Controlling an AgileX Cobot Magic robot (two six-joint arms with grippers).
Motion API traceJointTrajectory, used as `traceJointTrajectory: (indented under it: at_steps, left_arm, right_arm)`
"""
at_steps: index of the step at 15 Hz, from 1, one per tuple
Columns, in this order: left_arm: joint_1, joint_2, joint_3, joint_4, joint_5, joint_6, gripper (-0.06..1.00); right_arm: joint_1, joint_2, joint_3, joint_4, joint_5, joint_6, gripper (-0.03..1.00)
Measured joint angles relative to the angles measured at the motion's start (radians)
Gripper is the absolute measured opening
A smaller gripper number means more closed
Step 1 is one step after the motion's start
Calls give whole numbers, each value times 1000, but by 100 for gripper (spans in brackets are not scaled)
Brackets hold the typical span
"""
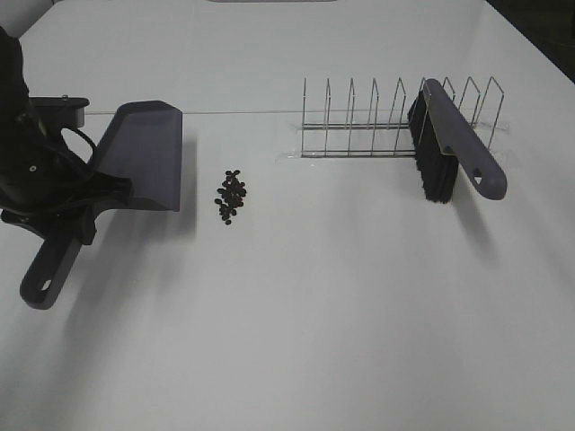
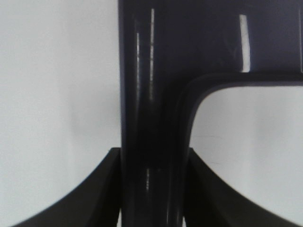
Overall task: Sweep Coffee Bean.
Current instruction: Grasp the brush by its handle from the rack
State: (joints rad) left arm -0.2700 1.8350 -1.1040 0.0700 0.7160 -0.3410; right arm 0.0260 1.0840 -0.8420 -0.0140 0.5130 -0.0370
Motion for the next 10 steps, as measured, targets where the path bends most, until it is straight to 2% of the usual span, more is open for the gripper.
traceJointTrajectory:
  at_steps: [2,5,10]
  left_arm:
    - [0,0,0,0,-1,0,35]
    - [0,0,0,0,-8,1,35]
    - [0,0,0,0,-17,17,35]
  right_arm:
    - [0,132,-93,21,12,0,75]
    - [0,304,-275,24,100,0,75]
    - [0,556,-533,32,153,-2,75]
